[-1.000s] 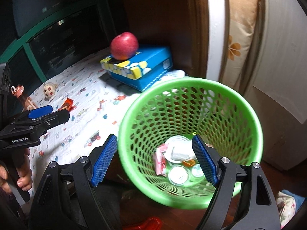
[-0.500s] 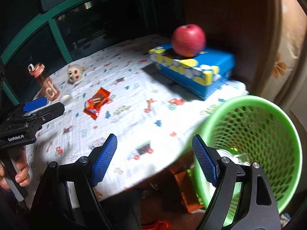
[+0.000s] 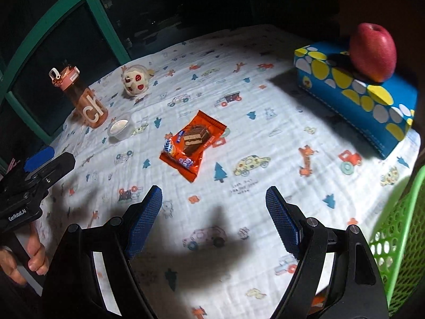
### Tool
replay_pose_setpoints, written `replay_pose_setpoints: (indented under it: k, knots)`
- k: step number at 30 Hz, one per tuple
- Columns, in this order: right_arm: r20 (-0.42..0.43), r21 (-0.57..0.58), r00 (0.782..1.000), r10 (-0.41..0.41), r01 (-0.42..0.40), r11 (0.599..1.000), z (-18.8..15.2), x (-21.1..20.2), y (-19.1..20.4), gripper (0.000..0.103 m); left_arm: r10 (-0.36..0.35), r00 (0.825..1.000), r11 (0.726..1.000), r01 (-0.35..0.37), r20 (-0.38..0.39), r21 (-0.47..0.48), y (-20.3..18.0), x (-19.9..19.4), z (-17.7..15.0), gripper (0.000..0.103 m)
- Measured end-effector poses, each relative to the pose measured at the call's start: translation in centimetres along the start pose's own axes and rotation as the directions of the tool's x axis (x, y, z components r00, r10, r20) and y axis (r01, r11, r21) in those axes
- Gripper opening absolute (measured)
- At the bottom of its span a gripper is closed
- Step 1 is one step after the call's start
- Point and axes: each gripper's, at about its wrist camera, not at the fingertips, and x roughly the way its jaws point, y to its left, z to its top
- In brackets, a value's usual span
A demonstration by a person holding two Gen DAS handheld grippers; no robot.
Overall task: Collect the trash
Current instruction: 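Move both grippers back toward the remaining trash on the bed, then grasp the orange chocolate pack with the right gripper while the left gripper grasps the jasmine-tea cup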
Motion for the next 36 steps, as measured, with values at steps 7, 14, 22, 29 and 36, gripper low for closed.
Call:
replay_pose_setpoints:
  k: [7,14,22,29,36]
  knots:
    - [-0.075,0.077,0.997,0.030,-0.024,0.997,2.7,5.4,1.9,0.080,0.047,0.999,0.995,-0.049,-0.028,-0.091,6.0,2.1,0.1,0.096]
    - [-0.115,0.137,0.993,-0.008,0.024,0.990,4.7,9.9,3.1,0.080,0.090,0.995,0.986,-0.097,-0.053,-0.137,10.4,3.9,0.6,0.096]
    - [-0.149,0.089,0.982,-0.115,0.130,0.988,5.4,13.0,4.5,0.080,0.079,0.995,0.991,-0.085,-0.062,-0.100,10.9,7.0,1.6,0.096]
    - [-0.125,-0.015,0.975,-0.182,0.182,0.983,4.8,13.2,4.9,0.071,0.040,0.995,0.997,-0.045,-0.088,-0.060,9.6,10.2,2.7,0.096]
    - [-0.119,-0.025,0.981,-0.153,0.151,0.988,4.2,11.7,4.0,0.061,-0.002,0.992,1.000,-0.001,-0.125,-0.024,8.2,13.5,4.1,0.096]
